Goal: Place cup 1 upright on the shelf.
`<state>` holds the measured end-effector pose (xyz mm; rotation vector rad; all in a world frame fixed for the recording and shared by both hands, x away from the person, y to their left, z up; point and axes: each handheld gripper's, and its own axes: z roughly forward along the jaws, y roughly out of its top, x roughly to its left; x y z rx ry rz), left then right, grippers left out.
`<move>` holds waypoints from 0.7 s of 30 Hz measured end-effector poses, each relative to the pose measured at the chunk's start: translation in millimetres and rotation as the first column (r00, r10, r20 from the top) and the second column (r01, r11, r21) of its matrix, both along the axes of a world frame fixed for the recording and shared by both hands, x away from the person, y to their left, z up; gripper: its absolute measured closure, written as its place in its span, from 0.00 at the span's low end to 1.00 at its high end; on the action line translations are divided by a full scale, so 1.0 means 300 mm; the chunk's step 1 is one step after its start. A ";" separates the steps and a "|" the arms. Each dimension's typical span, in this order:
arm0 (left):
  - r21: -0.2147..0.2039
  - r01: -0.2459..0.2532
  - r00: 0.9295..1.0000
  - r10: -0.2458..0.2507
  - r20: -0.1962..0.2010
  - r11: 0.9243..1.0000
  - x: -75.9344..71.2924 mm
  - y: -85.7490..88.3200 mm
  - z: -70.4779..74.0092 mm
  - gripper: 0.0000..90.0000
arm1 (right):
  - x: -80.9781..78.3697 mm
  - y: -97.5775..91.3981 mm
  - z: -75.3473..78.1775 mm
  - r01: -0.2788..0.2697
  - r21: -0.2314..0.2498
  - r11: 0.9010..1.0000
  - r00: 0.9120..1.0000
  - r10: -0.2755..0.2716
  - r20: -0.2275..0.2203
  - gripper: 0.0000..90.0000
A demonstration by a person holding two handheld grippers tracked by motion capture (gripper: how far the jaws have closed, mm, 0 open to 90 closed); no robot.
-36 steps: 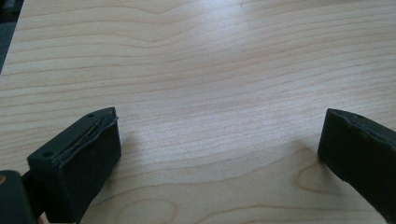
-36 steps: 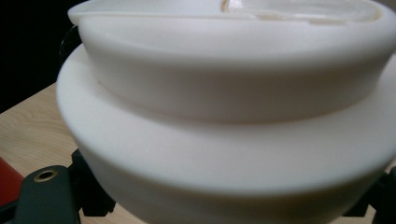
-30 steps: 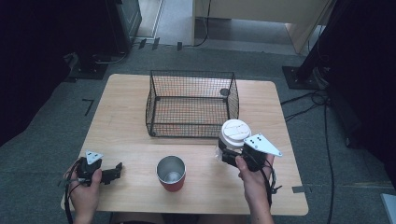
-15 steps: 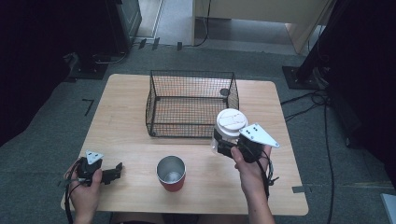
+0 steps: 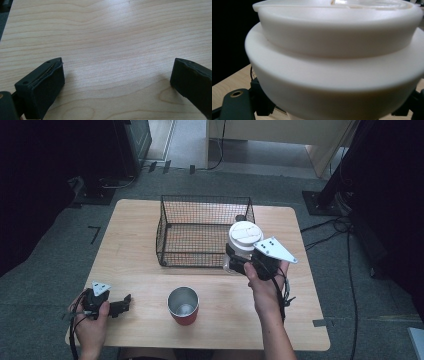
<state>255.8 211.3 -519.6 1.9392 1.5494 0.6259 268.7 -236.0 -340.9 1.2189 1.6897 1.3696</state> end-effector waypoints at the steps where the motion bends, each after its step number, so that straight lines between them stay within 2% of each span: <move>1: 0.000 0.000 1.000 0.000 0.000 1.000 0.000 0.000 0.000 0.00 | 0.013 0.008 0.013 0.001 0.000 1.000 1.000 -0.001 0.006 0.18; 7: 0.000 0.000 1.000 0.000 0.000 1.000 0.000 0.000 0.000 0.00 | 0.050 0.022 0.048 0.003 0.021 1.000 1.000 -0.003 0.012 0.18; 12: 0.000 0.000 1.000 0.000 0.000 1.000 0.000 0.000 0.000 0.00 | 0.103 0.038 0.093 0.013 0.016 1.000 0.999 -0.013 0.041 0.18; 14: 0.000 0.000 1.000 0.000 0.000 1.000 0.000 0.000 0.000 0.00 | 0.112 0.040 0.098 0.018 0.016 1.000 0.999 -0.018 0.041 0.18; 21: 0.000 0.000 1.000 0.000 0.000 1.000 0.000 0.000 0.000 0.00 | 0.196 0.045 0.105 0.046 0.025 0.999 0.998 -0.047 0.031 0.18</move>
